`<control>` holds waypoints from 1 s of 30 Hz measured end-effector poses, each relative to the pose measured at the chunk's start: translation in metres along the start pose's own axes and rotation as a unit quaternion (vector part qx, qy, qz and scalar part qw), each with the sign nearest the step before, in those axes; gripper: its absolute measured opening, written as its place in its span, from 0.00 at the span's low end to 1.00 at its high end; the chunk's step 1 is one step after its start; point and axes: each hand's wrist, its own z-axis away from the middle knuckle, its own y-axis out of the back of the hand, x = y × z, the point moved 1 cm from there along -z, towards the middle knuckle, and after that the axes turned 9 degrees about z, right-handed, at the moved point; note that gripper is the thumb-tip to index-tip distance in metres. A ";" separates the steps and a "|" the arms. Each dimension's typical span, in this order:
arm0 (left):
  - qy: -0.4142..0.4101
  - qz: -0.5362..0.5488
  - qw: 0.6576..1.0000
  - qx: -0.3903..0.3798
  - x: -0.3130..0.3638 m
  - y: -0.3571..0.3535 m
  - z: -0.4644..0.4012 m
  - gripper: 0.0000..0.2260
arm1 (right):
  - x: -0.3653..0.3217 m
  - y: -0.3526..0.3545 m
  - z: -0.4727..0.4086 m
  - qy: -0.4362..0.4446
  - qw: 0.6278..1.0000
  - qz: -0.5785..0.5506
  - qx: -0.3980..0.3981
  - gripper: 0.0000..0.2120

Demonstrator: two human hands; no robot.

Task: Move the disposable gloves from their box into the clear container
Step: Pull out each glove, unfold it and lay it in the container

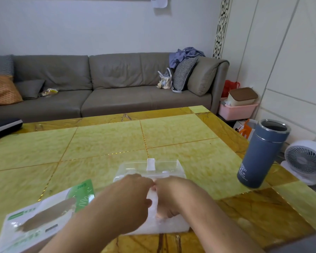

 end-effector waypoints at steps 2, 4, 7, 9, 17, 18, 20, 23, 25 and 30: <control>0.025 -0.020 0.999 -0.011 -0.003 -0.015 -0.002 0.20 | -0.002 0.002 0.005 -0.008 1.000 -0.012 0.013 0.27; 0.059 -0.038 0.997 -0.024 -0.008 -0.022 -0.006 0.22 | -0.002 0.001 0.012 -0.008 0.999 -0.021 0.033 0.26; 0.108 -0.062 0.991 -0.051 -0.014 -0.028 -0.014 0.27 | 0.001 -0.003 0.022 -0.007 0.998 -0.010 0.061 0.26; 0.142 -0.068 0.984 -0.078 -0.016 -0.029 -0.018 0.34 | 0.000 -0.006 0.027 -0.009 0.997 -0.013 0.082 0.24; 0.203 -0.086 0.964 -0.152 -0.008 -0.029 -0.032 0.43 | -0.002 -0.001 0.032 -0.012 0.998 -0.005 0.058 0.19; 0.207 -0.085 0.962 -0.155 -0.008 -0.029 -0.033 0.44 | -0.003 0.000 0.031 -0.012 0.999 -0.006 0.052 0.18; 0.217 -0.075 0.961 -0.157 -0.010 -0.030 -0.035 0.43 | -0.004 0.002 0.030 -0.017 0.999 -0.012 0.039 0.16; 0.232 -0.060 0.959 -0.153 -0.015 -0.039 -0.038 0.39 | -0.005 -0.001 0.030 -0.029 0.998 -0.037 0.032 0.18; 0.231 -0.060 0.961 -0.136 -0.016 -0.045 -0.040 0.31 | -0.004 -0.004 0.028 -0.038 0.997 -0.055 0.024 0.21; 0.283 -0.035 0.946 -0.152 -0.017 -0.052 -0.043 0.29 | -0.006 -0.004 0.023 -0.053 0.996 -0.073 0.000 0.31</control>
